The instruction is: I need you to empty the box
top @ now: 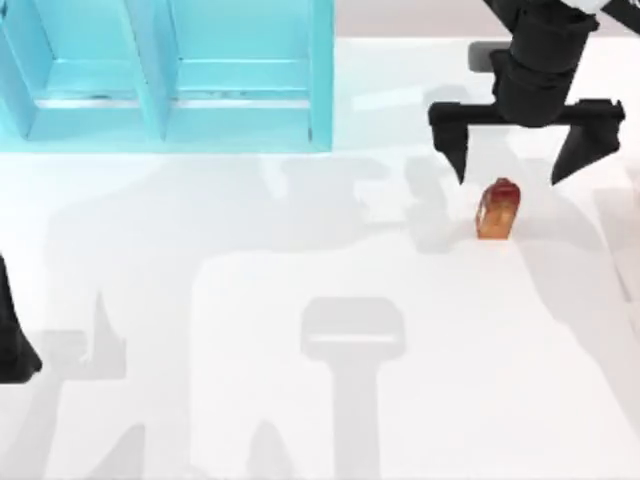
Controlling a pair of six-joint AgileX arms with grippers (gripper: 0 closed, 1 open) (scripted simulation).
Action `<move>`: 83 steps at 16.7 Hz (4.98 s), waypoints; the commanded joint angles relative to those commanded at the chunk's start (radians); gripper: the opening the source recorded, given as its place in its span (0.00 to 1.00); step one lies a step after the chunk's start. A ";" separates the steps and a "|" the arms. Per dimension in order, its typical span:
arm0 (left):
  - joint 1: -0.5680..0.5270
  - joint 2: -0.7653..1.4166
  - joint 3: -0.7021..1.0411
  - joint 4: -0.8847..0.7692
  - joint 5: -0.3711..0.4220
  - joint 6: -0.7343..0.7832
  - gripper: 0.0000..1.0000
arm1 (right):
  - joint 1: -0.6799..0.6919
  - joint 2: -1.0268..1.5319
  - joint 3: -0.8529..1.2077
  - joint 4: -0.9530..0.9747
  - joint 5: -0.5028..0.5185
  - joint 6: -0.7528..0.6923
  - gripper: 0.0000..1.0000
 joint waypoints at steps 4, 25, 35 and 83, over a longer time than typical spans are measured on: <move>0.000 0.000 0.000 0.000 0.000 0.000 1.00 | -0.001 -0.009 0.030 -0.029 0.001 -0.001 1.00; 0.000 0.000 0.000 0.000 0.000 0.000 1.00 | -0.783 -0.332 -0.288 -0.038 -0.006 -0.790 1.00; 0.000 0.000 0.000 0.000 0.000 0.000 1.00 | -0.779 -0.316 -0.428 0.116 -0.006 -0.786 1.00; 0.000 0.000 0.000 0.000 0.000 0.000 1.00 | -0.783 -0.311 -0.135 -0.169 -0.006 -0.789 0.00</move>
